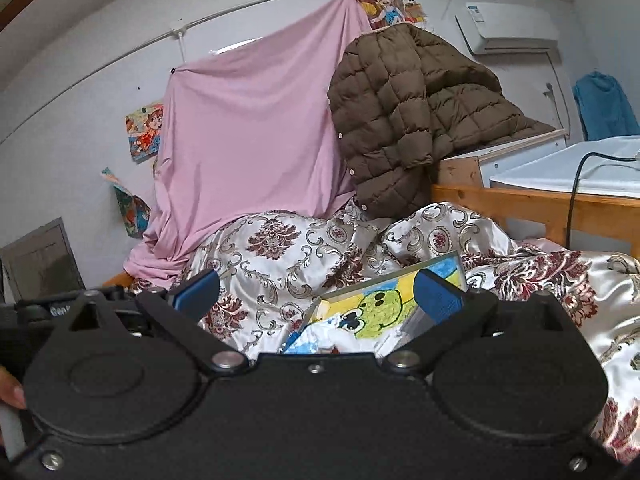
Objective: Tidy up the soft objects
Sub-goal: 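Raise both open tools away from the picture tray over the bed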
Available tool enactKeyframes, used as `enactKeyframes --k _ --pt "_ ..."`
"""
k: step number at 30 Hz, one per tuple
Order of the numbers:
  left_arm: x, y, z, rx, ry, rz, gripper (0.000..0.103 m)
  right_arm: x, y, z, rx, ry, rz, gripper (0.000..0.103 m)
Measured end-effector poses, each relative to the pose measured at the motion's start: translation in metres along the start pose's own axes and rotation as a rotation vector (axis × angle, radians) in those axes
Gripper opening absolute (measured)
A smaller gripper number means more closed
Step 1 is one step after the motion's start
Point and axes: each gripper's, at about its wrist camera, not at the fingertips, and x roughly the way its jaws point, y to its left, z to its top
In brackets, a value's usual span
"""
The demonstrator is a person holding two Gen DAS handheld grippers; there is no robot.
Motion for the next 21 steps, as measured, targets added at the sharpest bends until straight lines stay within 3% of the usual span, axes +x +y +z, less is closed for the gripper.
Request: enactKeyframes --k 13,21 --pt "-0.038 0.026 -0.036 0.086 0.066 0.084 0.102 -0.066 0.03 -0.046 -0.037 0.039 -0.102 0.103" --pt "-0.049 0.033 -0.066 0.139 0.098 0.118 0.102 -0.082 0.04 -0.07 -0.046 0.126 -0.198 0.103"
